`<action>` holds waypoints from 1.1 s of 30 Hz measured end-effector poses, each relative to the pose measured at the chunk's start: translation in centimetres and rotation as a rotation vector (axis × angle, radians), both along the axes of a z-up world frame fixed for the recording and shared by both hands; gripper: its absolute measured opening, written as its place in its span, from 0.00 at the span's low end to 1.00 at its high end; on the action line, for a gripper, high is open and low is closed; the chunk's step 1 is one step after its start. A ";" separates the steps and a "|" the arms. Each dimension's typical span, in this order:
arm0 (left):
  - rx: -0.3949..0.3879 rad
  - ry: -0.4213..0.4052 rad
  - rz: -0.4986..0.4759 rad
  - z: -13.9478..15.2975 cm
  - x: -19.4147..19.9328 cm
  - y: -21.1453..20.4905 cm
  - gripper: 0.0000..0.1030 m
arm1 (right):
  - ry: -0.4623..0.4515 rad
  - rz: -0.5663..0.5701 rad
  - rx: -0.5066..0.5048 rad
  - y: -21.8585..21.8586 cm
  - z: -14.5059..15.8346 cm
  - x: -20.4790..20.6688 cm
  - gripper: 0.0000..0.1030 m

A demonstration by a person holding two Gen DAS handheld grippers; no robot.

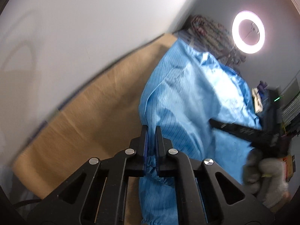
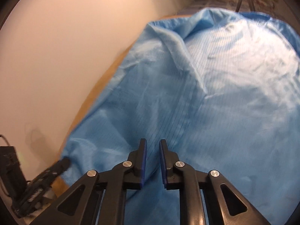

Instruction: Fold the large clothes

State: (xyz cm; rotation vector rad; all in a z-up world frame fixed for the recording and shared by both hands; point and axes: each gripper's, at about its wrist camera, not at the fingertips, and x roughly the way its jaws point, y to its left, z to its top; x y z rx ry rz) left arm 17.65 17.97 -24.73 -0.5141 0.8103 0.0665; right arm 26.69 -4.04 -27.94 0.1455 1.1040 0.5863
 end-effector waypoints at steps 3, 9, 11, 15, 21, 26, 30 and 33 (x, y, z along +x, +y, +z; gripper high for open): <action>0.051 -0.059 0.010 2.8 -0.8 0.4 0.04 | 0.083 0.032 0.096 0.9 -0.9 0.4 0.14; 0.212 -0.153 -0.076 7.5 -1.5 -1.6 0.04 | 0.046 0.072 0.169 1.6 2.6 1.0 0.37; 0.238 -0.156 -0.116 7.8 -1.5 -2.7 0.04 | 0.029 0.051 0.220 1.2 4.5 1.9 0.49; 0.290 -0.155 -0.169 7.5 -1.6 -5.0 0.03 | 0.042 0.061 0.221 2.9 7.3 3.9 0.52; 0.137 -0.058 -0.088 4.5 -1.2 -2.2 0.46 | 0.014 0.103 0.091 5.9 7.9 3.3 0.52; 0.044 0.021 -0.025 1.3 -2.2 0.3 0.60 | 0.028 0.156 -0.015 6.6 4.9 2.9 0.52; -0.051 0.077 0.036 -1.4 -1.5 1.9 0.60 | 0.069 0.142 -0.076 5.5 2.2 2.4 0.51; -0.109 0.106 0.095 -3.1 -0.5 3.0 0.60 | 0.094 0.123 -0.092 4.4 0.7 2.4 0.48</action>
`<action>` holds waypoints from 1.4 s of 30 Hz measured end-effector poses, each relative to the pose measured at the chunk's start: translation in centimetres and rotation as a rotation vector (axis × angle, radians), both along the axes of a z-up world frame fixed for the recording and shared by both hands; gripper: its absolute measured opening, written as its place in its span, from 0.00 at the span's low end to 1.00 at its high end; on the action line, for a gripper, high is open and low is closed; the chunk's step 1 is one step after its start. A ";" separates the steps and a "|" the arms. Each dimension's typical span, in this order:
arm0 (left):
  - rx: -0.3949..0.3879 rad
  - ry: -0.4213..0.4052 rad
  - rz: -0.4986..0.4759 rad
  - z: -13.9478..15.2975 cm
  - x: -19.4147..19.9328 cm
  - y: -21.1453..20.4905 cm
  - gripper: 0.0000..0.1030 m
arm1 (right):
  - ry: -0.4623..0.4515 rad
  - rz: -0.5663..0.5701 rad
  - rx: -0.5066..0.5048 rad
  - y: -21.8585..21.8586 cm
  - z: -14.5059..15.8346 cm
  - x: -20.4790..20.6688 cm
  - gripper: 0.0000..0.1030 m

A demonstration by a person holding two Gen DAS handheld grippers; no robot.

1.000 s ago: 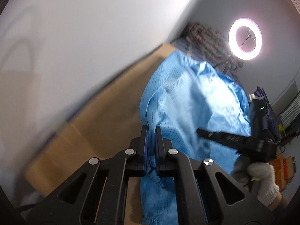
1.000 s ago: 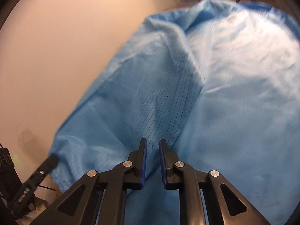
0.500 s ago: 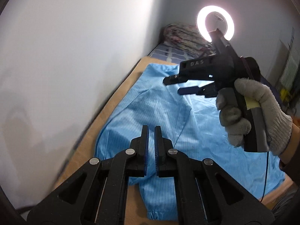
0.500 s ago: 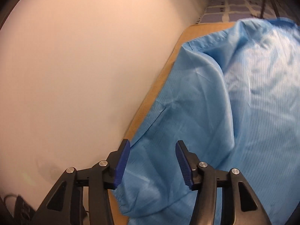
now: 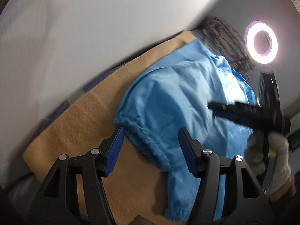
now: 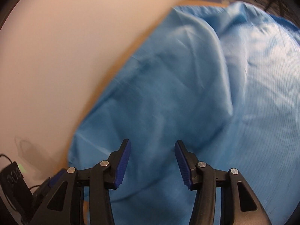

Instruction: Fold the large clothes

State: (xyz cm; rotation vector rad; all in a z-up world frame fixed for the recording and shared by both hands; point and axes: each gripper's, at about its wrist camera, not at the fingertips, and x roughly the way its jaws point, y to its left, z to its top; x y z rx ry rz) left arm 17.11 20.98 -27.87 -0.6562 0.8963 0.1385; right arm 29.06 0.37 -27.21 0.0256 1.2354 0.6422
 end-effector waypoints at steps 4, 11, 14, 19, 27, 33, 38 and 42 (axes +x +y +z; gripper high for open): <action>0.018 0.016 0.032 -1.3 1.6 -0.1 0.60 | 0.000 -0.003 0.006 -0.9 -0.6 -0.2 0.37; 0.129 -0.073 -0.033 0.5 2.5 -2.8 0.06 | 0.023 0.009 0.018 -1.8 -0.1 -0.6 0.40; 0.208 -0.151 -0.098 2.9 1.5 -4.4 0.06 | 0.045 -0.013 0.067 -2.0 1.1 1.2 0.51; 0.305 -0.209 -0.186 5.3 0.4 -6.6 0.05 | 0.048 -0.032 0.197 -1.4 5.1 2.7 0.63; 0.410 -0.224 -0.292 6.0 -0.1 -9.7 0.05 | 0.054 0.027 0.200 5.0 7.5 2.4 0.69; 0.443 -0.238 -0.325 6.8 -1.1 -10.0 0.05 | 0.028 0.105 0.025 8.0 7.0 0.0 0.41; 0.474 -0.278 -0.344 8.7 -1.3 -10.6 0.05 | 0.011 0.087 0.114 5.7 8.9 -1.3 0.00; 0.461 -0.307 -0.382 10.3 -2.4 -10.9 0.12 | -0.022 0.038 0.230 1.3 11.7 -3.2 0.00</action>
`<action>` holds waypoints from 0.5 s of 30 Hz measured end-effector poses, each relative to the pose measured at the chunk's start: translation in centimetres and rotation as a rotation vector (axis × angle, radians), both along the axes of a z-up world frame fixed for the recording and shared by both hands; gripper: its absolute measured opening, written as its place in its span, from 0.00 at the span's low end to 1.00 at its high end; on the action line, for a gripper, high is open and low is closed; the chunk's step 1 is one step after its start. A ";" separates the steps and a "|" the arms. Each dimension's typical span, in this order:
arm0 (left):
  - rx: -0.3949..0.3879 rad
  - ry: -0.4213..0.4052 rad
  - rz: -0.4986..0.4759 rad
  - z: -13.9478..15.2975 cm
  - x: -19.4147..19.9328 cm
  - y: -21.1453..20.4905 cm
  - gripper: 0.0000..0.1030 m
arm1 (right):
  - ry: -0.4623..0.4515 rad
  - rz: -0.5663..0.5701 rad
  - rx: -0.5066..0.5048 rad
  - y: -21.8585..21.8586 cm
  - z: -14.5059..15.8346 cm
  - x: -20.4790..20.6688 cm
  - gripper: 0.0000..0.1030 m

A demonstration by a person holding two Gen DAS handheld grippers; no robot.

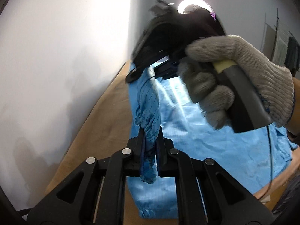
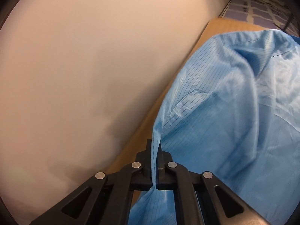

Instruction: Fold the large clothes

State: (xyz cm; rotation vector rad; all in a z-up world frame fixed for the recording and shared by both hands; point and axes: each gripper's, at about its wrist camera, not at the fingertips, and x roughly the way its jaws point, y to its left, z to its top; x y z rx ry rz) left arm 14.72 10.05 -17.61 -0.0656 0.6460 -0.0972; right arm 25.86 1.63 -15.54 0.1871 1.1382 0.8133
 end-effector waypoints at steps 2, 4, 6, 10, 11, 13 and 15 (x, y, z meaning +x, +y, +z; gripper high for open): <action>-0.042 -0.001 -0.031 0.6 -0.8 0.1 0.33 | -0.002 -0.034 0.084 -3.4 1.3 -1.3 0.00; -0.080 -0.011 -0.053 1.0 -1.9 0.7 0.43 | -0.027 -0.075 0.118 -6.3 1.8 -1.6 0.00; -0.114 0.000 -0.069 1.1 -2.8 1.2 0.43 | -0.016 -0.122 0.150 -10.4 1.6 -3.1 0.00; -0.194 0.065 -0.068 0.3 -2.9 2.5 0.43 | 0.058 -0.227 0.148 -16.6 -1.1 -4.6 0.00; -0.217 0.087 -0.065 -0.2 -2.6 2.8 0.43 | 0.068 -0.243 0.123 -17.4 -2.1 -5.1 0.00; -0.269 0.133 -0.071 -0.9 -1.9 3.8 0.43 | 0.104 -0.271 0.083 -18.7 -3.9 -6.0 0.00; -0.341 0.189 -0.074 -2.6 -1.4 3.6 0.43 | 0.169 -0.293 0.077 -21.1 -5.6 -6.8 0.00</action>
